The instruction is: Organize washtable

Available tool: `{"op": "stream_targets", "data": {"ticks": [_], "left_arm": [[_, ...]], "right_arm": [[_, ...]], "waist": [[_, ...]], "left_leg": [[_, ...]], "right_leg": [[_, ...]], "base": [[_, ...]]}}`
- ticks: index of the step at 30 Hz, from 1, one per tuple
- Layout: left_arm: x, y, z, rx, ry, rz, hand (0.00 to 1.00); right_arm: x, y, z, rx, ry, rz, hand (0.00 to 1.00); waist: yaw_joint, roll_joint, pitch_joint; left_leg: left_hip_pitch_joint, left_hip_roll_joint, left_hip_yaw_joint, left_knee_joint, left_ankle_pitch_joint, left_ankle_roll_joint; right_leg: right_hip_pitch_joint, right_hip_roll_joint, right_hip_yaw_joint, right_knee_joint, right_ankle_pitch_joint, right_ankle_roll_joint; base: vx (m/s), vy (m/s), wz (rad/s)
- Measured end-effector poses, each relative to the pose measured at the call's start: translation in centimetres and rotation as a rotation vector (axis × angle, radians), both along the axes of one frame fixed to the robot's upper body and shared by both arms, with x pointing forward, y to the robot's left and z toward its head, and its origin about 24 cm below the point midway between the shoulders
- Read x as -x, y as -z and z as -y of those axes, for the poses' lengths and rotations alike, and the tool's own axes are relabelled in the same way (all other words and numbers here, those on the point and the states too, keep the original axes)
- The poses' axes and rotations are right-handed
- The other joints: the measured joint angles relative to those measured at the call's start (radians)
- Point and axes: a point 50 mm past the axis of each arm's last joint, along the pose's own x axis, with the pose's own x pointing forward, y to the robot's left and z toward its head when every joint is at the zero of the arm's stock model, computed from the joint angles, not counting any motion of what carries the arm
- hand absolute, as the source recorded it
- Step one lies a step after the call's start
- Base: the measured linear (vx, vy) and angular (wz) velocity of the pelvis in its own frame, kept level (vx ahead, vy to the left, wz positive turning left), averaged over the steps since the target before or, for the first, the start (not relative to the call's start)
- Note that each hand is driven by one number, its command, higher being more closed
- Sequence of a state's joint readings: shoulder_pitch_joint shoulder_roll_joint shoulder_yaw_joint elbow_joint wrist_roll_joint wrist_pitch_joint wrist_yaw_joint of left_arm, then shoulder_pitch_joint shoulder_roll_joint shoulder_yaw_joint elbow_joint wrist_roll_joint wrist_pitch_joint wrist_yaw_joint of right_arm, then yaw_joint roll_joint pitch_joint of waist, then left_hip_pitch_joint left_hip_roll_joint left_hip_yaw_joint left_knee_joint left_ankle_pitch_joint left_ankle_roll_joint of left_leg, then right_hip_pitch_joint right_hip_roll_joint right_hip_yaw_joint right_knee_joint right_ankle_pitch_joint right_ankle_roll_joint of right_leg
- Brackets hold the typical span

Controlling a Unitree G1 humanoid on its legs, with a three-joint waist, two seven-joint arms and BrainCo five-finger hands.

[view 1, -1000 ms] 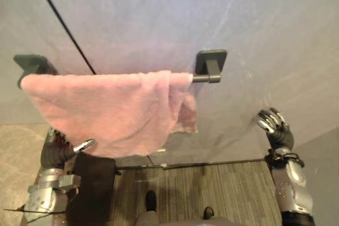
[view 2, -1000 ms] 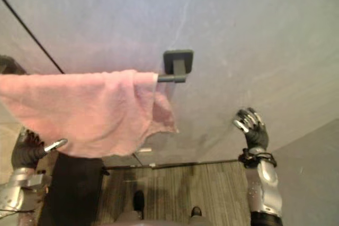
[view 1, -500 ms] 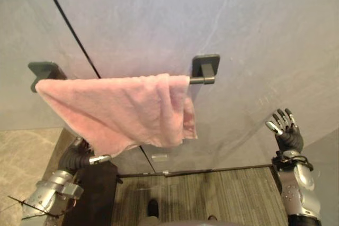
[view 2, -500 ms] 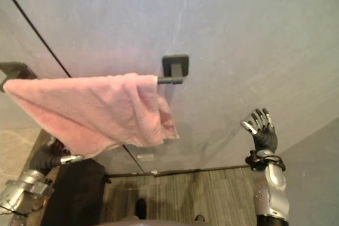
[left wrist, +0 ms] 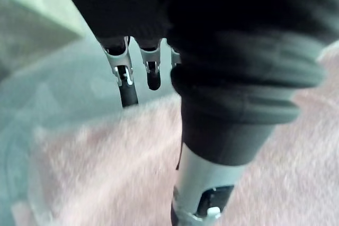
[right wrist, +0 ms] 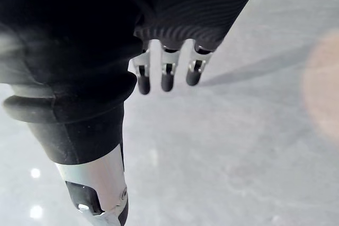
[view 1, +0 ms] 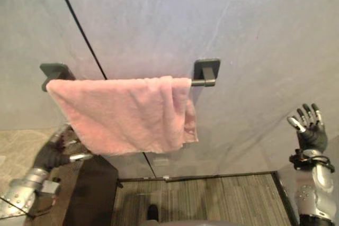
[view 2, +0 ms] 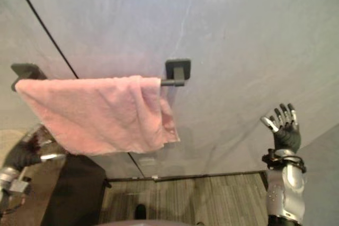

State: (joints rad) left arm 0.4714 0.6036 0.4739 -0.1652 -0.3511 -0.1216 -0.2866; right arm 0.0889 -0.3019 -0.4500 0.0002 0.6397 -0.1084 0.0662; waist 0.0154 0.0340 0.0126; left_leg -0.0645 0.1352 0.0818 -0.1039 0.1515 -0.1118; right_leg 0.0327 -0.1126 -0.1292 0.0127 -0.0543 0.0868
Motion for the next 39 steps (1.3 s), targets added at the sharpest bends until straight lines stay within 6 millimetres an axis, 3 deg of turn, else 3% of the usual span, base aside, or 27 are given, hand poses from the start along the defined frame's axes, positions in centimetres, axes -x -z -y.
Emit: {"op": "stream_targets", "data": {"ticks": [4,9,13,17,22,27,39], "left_arm": [[1.2,-1.8,-1.0,-0.055,-0.209,0.163,0.00],[3.6,-0.6,-0.3,-0.020,-0.490,0.256,0.00],[4.5,-0.2,-0.3,-0.021,-0.578,0.249,0.00],[5.1,-1.6,0.4,-0.040,-0.637,0.340,0.00],[4.4,-4.6,2.5,0.029,-0.528,0.570,0.00],[2.6,-7.9,5.2,0.131,-0.203,0.761,0.00],[-1.0,-8.2,9.2,0.425,0.211,0.798,0.00]], "right_arm": [[0.5,-1.6,-0.5,0.035,-0.010,0.064,0.00],[0.6,-1.6,-1.5,-0.003,-0.017,0.092,0.00],[0.5,-1.6,-1.6,-0.013,-0.020,0.080,0.00],[0.5,-3.1,-2.4,-0.005,-0.029,0.143,0.00],[0.1,-6.2,-3.6,0.046,-0.079,0.283,0.00],[-1.2,-10.3,-7.4,0.118,-0.277,0.503,0.00],[-3.5,-13.1,-15.8,0.181,-0.732,0.654,0.00]], "waist": [[0.002,0.004,-0.011],[0.002,0.009,-0.021],[0.001,0.007,-0.022],[0.000,0.005,-0.021],[-0.002,0.003,-0.019],[-0.004,-0.001,-0.017],[0.000,-0.017,-0.001]], "left_leg": [[-0.002,0.000,0.000,0.000,0.000,0.000],[-0.002,0.000,0.002,0.000,0.000,0.000],[-0.002,0.000,0.002,0.000,0.000,0.000],[-0.001,0.000,0.000,0.000,0.000,0.000],[0.007,0.000,-0.002,0.000,0.000,0.000],[0.009,0.000,-0.001,0.000,-0.001,0.001],[0.031,0.000,0.009,0.000,0.004,0.004]], "right_leg": [[0.000,0.000,-0.002,-0.002,0.000,0.000],[0.000,0.000,-0.002,-0.002,0.000,0.000],[0.001,0.000,-0.003,-0.001,0.000,0.000],[0.004,0.000,-0.006,-0.001,0.000,0.000],[0.015,0.000,-0.009,-0.001,-0.001,0.001],[0.015,0.000,-0.007,0.001,-0.001,0.002],[0.018,-0.002,0.009,0.020,-0.001,0.009]], "base": [[0.00,0.000,0.00],[0.00,0.000,0.00],[0.00,0.000,0.00],[0.00,0.000,0.01],[0.00,0.000,0.00],[0.00,0.000,0.00],[0.00,-0.001,-0.03]]}}
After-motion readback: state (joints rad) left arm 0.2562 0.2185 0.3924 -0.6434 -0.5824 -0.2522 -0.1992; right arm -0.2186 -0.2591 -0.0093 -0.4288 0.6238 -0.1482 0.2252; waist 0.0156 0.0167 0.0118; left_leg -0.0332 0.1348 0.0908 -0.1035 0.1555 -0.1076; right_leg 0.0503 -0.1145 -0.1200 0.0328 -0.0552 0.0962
